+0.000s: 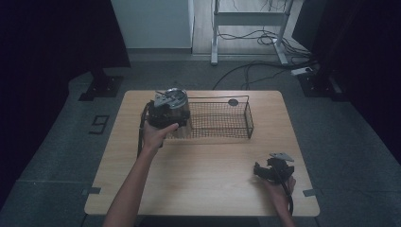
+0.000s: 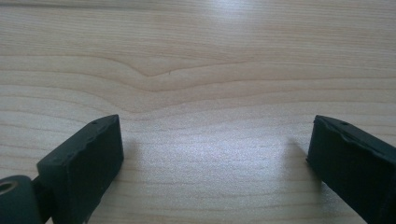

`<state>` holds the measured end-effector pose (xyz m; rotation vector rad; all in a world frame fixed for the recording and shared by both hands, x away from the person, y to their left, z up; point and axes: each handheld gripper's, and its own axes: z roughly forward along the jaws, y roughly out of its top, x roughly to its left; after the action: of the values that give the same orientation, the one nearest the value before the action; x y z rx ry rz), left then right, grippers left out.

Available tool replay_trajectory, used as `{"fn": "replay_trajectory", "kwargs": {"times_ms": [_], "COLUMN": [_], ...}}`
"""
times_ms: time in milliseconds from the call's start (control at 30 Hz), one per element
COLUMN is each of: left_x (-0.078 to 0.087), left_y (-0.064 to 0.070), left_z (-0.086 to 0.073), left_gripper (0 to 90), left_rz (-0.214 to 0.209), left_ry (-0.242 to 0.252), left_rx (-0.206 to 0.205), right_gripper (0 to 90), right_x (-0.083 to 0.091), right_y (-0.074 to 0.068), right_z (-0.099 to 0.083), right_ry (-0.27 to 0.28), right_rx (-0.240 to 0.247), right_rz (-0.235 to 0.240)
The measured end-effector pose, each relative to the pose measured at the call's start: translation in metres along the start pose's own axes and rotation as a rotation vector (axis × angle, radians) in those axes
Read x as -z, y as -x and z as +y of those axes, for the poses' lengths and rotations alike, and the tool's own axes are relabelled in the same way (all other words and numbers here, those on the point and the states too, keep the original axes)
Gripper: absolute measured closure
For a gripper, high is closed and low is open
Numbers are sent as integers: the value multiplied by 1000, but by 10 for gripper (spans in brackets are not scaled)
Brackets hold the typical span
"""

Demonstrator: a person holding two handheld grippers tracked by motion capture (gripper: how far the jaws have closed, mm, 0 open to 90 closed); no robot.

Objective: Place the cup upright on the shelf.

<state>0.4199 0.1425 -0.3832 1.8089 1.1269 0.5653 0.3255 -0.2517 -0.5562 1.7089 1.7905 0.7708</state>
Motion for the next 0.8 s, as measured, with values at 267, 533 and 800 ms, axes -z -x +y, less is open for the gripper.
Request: {"fn": "replay_trajectory", "kwargs": {"times_ms": [267,533,800], "left_x": [-3,-9,-16], "left_y": [0,-2,-8], "left_z": [3,7,9], "left_gripper": [39,38,38], "left_rz": [-3,11,26], "left_ry": [-6,-1,-13], "left_rx": [-7,-14,-10], "right_gripper": [33,35,38], "right_x": [0,0,0], "right_y": [0,0,0], "right_z": [0,0,0], "right_ry": [0,1,1], "right_rx": [-1,-2,-4], "right_rz": [0,-1,-1]}}
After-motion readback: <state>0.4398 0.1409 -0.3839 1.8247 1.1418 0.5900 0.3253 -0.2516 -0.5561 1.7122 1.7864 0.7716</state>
